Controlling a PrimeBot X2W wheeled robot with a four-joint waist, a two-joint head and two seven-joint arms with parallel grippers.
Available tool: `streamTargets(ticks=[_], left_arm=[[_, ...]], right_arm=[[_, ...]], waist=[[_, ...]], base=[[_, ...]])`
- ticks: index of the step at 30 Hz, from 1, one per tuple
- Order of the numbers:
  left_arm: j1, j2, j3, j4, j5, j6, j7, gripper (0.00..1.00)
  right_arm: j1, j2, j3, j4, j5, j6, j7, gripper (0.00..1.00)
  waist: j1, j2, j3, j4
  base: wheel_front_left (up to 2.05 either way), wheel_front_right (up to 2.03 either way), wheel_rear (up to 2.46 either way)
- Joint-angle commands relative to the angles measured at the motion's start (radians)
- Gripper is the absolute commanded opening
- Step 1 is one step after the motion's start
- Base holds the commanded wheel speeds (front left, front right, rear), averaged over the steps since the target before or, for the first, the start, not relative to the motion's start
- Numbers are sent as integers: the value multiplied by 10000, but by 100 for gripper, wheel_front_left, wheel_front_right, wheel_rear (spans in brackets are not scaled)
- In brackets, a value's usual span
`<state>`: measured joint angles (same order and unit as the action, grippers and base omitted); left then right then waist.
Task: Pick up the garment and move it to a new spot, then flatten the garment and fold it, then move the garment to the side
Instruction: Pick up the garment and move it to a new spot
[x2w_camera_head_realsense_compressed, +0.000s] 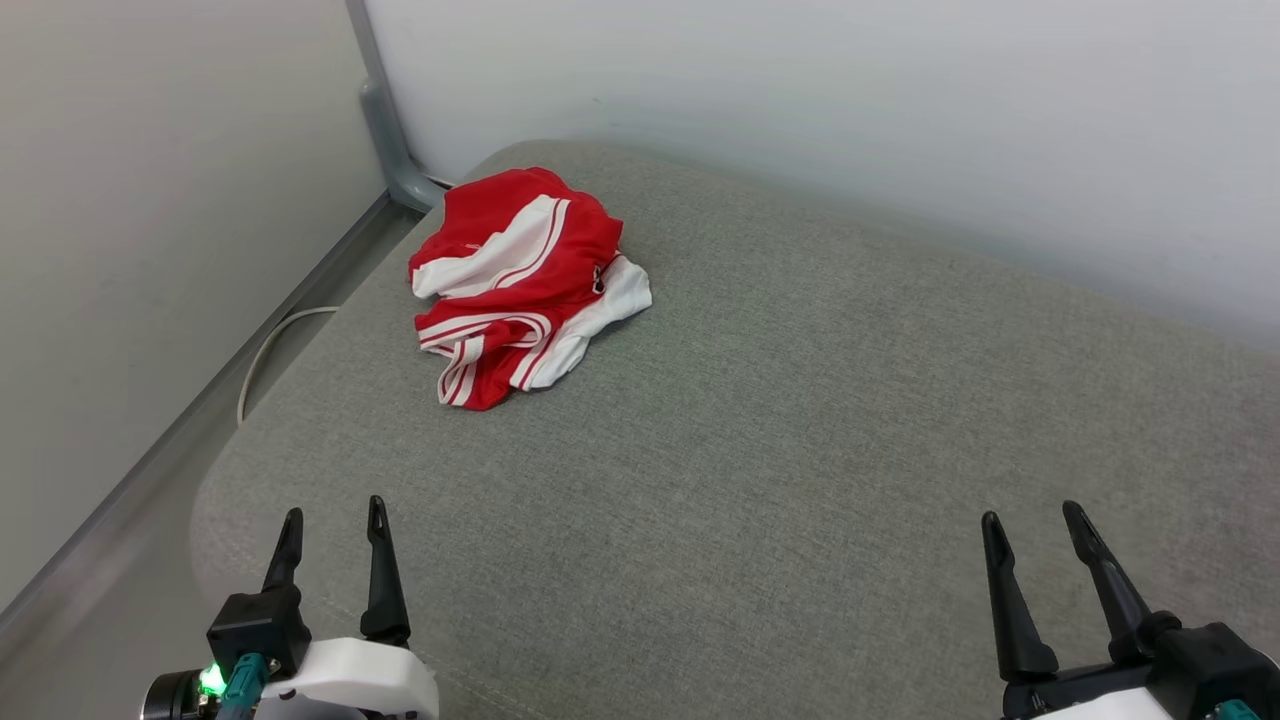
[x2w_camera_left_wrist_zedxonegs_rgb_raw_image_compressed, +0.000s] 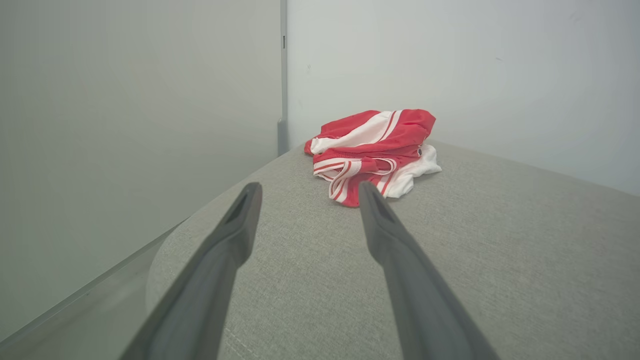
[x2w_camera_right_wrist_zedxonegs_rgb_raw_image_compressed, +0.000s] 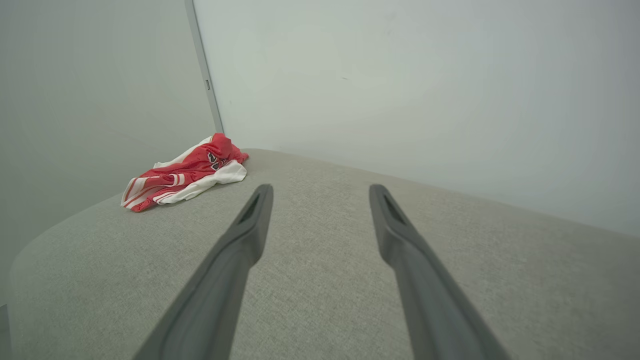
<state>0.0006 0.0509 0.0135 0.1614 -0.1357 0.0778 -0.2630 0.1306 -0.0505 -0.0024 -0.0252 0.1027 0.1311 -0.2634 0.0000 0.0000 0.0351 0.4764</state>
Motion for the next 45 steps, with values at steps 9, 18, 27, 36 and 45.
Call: streamTargets(ticks=[9, 18, 27, 36, 45], left_arm=[[4, -10, 258, 55, -64, -58, -28, 100], [-2009, 443, 1021, 355, 170, -845, -28, 100], [-5213, 1529, 1556, 1240, 65, -1696, -28, 100], [-7552, 3050, 878, 2574, -91, -2044, 91, 100], [-8843, 4386, -1733, 3748, -1608, -2064, 2224, 100]], right_arm=[[-1, 6, 81, 42, -71, -7, -21, 100], [-446, 7, 136, -254, -643, -7, -21, 100], [-1191, 6, 197, -822, -1311, -7, -21, 100], [-1754, -57, 176, -1431, -1607, -7, -21, 100], [-1983, -302, 178, -1675, -1675, -7, -21, 100]], waist=[[0, 0, 14, -8], [0, 0, 829, -710], [0, 0, 2191, -1612], [0, 0, 3088, -2203], [0, 0, 3690, -2424]], base=[[0, 0, 0], [0, 0, 0], [0, 0, 0], [0, 0, 0], [0, 0, 0]])
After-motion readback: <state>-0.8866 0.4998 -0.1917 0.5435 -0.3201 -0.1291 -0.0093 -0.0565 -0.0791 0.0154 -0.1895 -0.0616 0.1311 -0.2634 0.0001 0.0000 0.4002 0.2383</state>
